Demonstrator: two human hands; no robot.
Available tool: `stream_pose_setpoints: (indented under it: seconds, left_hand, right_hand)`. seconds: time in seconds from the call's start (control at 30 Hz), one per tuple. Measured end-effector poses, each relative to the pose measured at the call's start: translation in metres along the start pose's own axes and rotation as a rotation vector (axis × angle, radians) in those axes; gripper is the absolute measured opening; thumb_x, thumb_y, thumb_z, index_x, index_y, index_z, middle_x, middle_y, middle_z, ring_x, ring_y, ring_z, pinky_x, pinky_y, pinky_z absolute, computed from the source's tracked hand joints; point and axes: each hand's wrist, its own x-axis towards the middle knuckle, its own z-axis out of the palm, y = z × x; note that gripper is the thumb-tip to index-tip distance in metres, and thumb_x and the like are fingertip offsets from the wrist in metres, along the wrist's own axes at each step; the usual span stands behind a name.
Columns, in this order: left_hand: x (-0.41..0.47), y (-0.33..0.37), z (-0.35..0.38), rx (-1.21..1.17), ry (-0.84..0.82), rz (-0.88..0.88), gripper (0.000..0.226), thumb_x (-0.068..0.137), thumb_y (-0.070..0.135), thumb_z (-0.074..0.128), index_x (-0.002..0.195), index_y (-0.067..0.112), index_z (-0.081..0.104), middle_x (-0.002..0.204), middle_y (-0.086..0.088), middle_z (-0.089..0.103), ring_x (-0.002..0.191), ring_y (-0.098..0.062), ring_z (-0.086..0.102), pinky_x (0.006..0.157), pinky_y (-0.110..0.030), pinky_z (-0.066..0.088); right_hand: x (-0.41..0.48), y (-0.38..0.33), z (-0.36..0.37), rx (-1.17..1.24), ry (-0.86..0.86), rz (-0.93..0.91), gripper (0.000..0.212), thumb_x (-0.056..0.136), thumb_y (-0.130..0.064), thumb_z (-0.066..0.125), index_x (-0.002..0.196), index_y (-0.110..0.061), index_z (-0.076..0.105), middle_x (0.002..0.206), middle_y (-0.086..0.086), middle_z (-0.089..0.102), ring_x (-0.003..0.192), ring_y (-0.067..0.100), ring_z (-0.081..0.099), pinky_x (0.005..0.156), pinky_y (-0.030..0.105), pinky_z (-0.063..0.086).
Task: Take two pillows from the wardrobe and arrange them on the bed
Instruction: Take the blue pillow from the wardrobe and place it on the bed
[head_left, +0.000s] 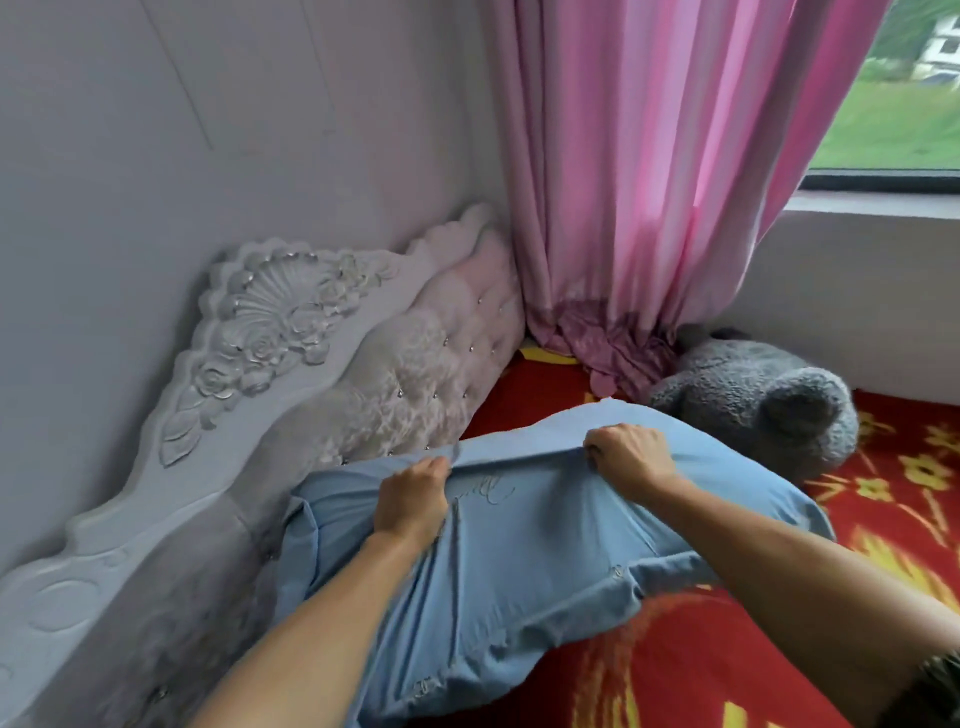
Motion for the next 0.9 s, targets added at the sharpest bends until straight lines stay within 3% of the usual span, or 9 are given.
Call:
stream_pose_setpoints:
  seconds: [0.2, 0.33, 0.47, 0.63, 0.77, 0.9]
  left_hand:
    - [0.044, 0.005, -0.013, 0.003, 0.040, 0.135, 0.012, 0.086, -0.001, 0.058, 0.080, 0.006, 0.065, 0.064, -0.009, 0.069, 0.048, -0.024, 0.058, 0.043, -0.022, 0.030]
    - [0.081, -0.014, -0.001, -0.047, 0.037, 0.217, 0.013, 0.087, 0.004, 0.057, 0.075, 0.008, 0.061, 0.064, -0.012, 0.067, 0.052, -0.034, 0.061, 0.043, -0.031, 0.038]
    - [0.132, -0.046, 0.028, -0.116, 0.017, 0.319, 0.020, 0.081, 0.002, 0.065, 0.065, 0.012, 0.057, 0.054, -0.005, 0.061, 0.041, -0.024, 0.054, 0.040, -0.024, 0.030]
    - [0.185, -0.084, 0.064, -0.305, -0.058, 0.290, 0.022, 0.092, 0.018, 0.054, 0.072, 0.011, 0.059, 0.066, -0.008, 0.065, 0.057, -0.026, 0.057, 0.052, -0.036, 0.049]
    - [0.199, -0.089, 0.072, -0.428, -0.110, 0.277, 0.023, 0.092, 0.026, 0.054, 0.076, 0.011, 0.062, 0.074, -0.010, 0.069, 0.067, -0.028, 0.061, 0.060, -0.037, 0.051]
    - [0.218, -0.078, 0.083, -0.483, -0.066, 0.286, 0.024, 0.095, 0.026, 0.050, 0.081, 0.010, 0.061, 0.080, -0.008, 0.068, 0.072, -0.026, 0.062, 0.062, -0.035, 0.045]
  right_hand:
    - [0.047, 0.014, -0.023, -0.034, 0.108, 0.049, 0.019, 0.087, -0.023, 0.050, 0.096, -0.029, 0.067, 0.102, 0.001, 0.072, 0.089, 0.030, 0.065, 0.063, 0.032, 0.040]
    - [0.082, 0.009, -0.030, -0.033, 0.170, 0.090, 0.016, 0.086, -0.024, 0.049, 0.088, -0.025, 0.065, 0.098, -0.001, 0.071, 0.087, 0.030, 0.065, 0.061, 0.032, 0.035]
    - [0.126, 0.001, -0.019, -0.058, 0.185, 0.164, 0.016, 0.086, -0.026, 0.050, 0.088, -0.026, 0.066, 0.097, 0.000, 0.071, 0.089, 0.029, 0.064, 0.063, 0.032, 0.034]
    - [0.179, -0.017, 0.008, -0.115, 0.132, 0.291, 0.019, 0.086, -0.024, 0.050, 0.095, -0.027, 0.067, 0.102, 0.002, 0.071, 0.091, 0.030, 0.065, 0.069, 0.034, 0.046]
    - [0.204, -0.019, 0.021, -0.075, 0.100, 0.397, 0.022, 0.084, -0.024, 0.050, 0.098, -0.028, 0.068, 0.106, 0.005, 0.069, 0.100, 0.032, 0.060, 0.074, 0.035, 0.045]
    - [0.241, -0.015, 0.028, -0.008, 0.215, 0.490, 0.016, 0.084, -0.022, 0.053, 0.091, -0.024, 0.067, 0.107, 0.004, 0.068, 0.099, 0.033, 0.059, 0.069, 0.034, 0.041]
